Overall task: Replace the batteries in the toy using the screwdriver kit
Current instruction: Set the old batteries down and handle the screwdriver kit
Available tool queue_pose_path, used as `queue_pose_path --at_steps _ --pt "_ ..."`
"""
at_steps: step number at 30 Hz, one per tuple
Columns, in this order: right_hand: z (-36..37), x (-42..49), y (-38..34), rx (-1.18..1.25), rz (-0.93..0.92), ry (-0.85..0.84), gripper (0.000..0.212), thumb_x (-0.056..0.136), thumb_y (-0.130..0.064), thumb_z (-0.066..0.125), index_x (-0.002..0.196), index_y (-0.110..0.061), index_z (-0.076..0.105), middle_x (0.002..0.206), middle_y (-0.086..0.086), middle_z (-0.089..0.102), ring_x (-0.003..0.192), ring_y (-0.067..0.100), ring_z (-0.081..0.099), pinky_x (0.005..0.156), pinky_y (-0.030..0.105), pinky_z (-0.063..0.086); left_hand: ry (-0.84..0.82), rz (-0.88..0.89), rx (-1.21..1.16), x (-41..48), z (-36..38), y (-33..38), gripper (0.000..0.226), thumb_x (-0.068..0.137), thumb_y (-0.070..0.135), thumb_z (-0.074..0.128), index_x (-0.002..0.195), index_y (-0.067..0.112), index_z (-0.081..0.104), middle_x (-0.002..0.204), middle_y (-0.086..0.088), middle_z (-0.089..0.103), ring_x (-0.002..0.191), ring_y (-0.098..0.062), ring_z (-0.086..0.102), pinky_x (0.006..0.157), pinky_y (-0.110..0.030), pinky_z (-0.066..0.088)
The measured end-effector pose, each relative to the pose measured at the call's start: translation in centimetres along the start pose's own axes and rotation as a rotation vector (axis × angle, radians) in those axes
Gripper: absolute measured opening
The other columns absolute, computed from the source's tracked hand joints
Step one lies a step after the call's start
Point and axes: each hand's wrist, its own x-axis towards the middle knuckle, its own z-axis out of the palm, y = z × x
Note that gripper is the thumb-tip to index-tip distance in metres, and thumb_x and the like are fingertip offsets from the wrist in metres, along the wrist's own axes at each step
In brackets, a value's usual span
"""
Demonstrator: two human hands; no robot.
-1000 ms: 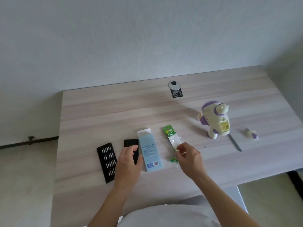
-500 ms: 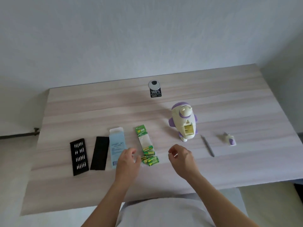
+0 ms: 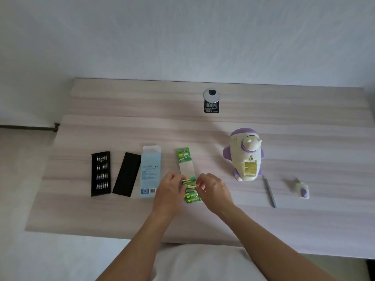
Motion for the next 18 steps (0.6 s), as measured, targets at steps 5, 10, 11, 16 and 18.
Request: queue_pose_path --at_steps 5,10,11,16,18 --pt "0.8 1.0 0.2 -0.047 0.036 -0.024 0.012 0.088 -0.031 0.070 0.098 -0.025 0.065 0.098 -0.007 0.063 0.086 0.022 0.064 0.074 0.034 0.055 -0.041 0.053 0.011 1.5 0.4 -0.4 0.016 0.091 0.019 0.070 0.106 0.015 0.069 0.102 -0.001 0.058 0.091 -0.018 0.057 0.079 -0.029 0.049" --pt "1.3 1.6 -0.1 -0.074 0.068 -0.043 0.013 0.087 -0.035 0.070 0.097 -0.028 0.065 0.100 -0.008 0.060 0.087 0.023 0.063 0.073 0.034 0.054 -0.070 0.058 0.044 2.6 0.4 -1.3 0.013 0.089 0.021 0.072 0.100 0.014 0.071 0.100 0.000 0.060 0.089 -0.019 0.057 0.075 -0.027 0.046" --pt "1.3 1.7 -0.2 -0.081 0.063 -0.047 0.013 0.088 -0.036 0.070 0.098 -0.028 0.066 0.100 -0.007 0.060 0.087 0.024 0.063 0.073 0.035 0.054 -0.078 0.061 0.050 2.8 0.4 -1.4 0.014 0.089 0.021 0.072 0.100 0.013 0.071 0.099 0.000 0.060 0.089 -0.018 0.058 0.074 -0.027 0.046" --pt "0.9 2.0 -0.2 -0.176 0.018 -0.084 0.020 0.091 -0.041 0.065 0.105 -0.028 0.069 0.105 -0.006 0.057 0.089 0.025 0.062 0.068 0.031 0.047 -0.131 0.062 0.058 3.6 0.5 -1.3 0.016 0.090 0.022 0.071 0.103 0.014 0.073 0.101 0.000 0.061 0.091 -0.020 0.059 0.074 -0.031 0.048" --pt "0.9 2.0 -0.3 -0.206 -0.011 -0.092 0.022 0.093 -0.041 0.063 0.110 -0.029 0.068 0.107 -0.006 0.056 0.090 0.025 0.062 0.066 0.030 0.041 -0.159 0.047 0.060 3.8 0.6 -1.4 0.017 0.091 0.023 0.069 0.104 0.012 0.072 0.103 -0.001 0.060 0.093 -0.021 0.058 0.077 -0.035 0.050"
